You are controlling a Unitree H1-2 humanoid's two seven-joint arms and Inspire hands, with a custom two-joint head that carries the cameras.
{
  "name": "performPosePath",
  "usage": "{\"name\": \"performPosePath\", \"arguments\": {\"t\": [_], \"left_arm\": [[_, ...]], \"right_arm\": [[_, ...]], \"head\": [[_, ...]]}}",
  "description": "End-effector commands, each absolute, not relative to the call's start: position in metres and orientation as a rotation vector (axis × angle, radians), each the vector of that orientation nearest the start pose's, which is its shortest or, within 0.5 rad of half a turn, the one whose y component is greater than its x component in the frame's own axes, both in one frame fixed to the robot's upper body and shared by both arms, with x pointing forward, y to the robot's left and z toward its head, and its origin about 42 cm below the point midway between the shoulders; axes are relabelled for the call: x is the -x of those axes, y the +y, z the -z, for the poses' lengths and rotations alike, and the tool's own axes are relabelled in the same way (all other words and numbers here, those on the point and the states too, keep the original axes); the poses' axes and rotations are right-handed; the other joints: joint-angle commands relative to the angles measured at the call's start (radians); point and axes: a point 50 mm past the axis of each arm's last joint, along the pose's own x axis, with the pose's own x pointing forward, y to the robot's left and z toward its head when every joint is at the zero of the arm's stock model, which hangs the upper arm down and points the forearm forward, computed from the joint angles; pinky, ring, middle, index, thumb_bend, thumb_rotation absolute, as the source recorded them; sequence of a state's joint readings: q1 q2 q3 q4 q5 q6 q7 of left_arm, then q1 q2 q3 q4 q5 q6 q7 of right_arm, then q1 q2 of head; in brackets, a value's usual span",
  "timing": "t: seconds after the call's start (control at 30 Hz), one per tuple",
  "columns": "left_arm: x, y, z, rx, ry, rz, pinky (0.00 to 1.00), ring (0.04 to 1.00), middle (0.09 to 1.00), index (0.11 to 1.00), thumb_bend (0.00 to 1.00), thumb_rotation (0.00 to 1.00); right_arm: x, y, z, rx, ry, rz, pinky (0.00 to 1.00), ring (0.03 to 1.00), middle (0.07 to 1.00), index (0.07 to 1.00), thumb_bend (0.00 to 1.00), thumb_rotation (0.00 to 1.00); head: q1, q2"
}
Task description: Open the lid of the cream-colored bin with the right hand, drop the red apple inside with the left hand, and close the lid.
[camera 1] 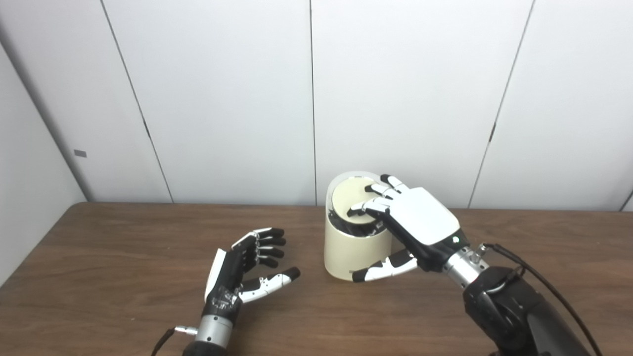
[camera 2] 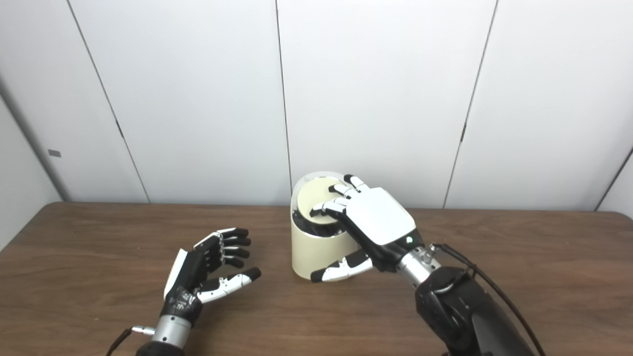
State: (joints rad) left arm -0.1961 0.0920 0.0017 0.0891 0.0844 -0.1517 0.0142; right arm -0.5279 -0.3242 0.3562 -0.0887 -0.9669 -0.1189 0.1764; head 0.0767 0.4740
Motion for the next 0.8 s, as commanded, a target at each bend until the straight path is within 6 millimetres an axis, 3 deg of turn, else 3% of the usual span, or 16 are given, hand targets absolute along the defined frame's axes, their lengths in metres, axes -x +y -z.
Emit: {"name": "performPosePath", "arguments": {"t": [0.0,0.23,0.47,0.77], "left_arm": [[-0.3499,0.2251,-0.1621,-0.171,-0.332,0.034,0.57,0.633,0.691,0.721,0.78,0.14],[-0.3478,0.2257,-0.1645,-0.186,-0.325,0.029,0.56,0.632,0.688,0.723,0.79,0.16],[-0.3469,0.2260,-0.1665,-0.181,-0.325,0.026,0.56,0.627,0.687,0.720,0.79,0.14],[-0.3468,0.2273,-0.1661,-0.192,-0.325,0.027,0.56,0.625,0.687,0.725,0.79,0.15]], "right_arm": [[-0.3945,-0.1583,-0.2822,1.431,-0.714,-0.350,0.98,0.914,0.730,0.751,0.70,0.64],[-0.3956,-0.1573,-0.2861,1.480,-0.639,-0.398,1.00,0.936,0.749,0.771,0.71,0.67],[-0.3957,-0.1571,-0.2866,1.505,-0.627,-0.423,0.95,0.917,0.738,0.760,0.72,0.75],[-0.3935,-0.1570,-0.2884,1.455,-0.666,-0.401,0.96,0.904,0.721,0.736,0.72,0.72]], "head": [[0.002,0.003],[0.003,0.011],[0.009,0.020],[0.004,0.020]]}}
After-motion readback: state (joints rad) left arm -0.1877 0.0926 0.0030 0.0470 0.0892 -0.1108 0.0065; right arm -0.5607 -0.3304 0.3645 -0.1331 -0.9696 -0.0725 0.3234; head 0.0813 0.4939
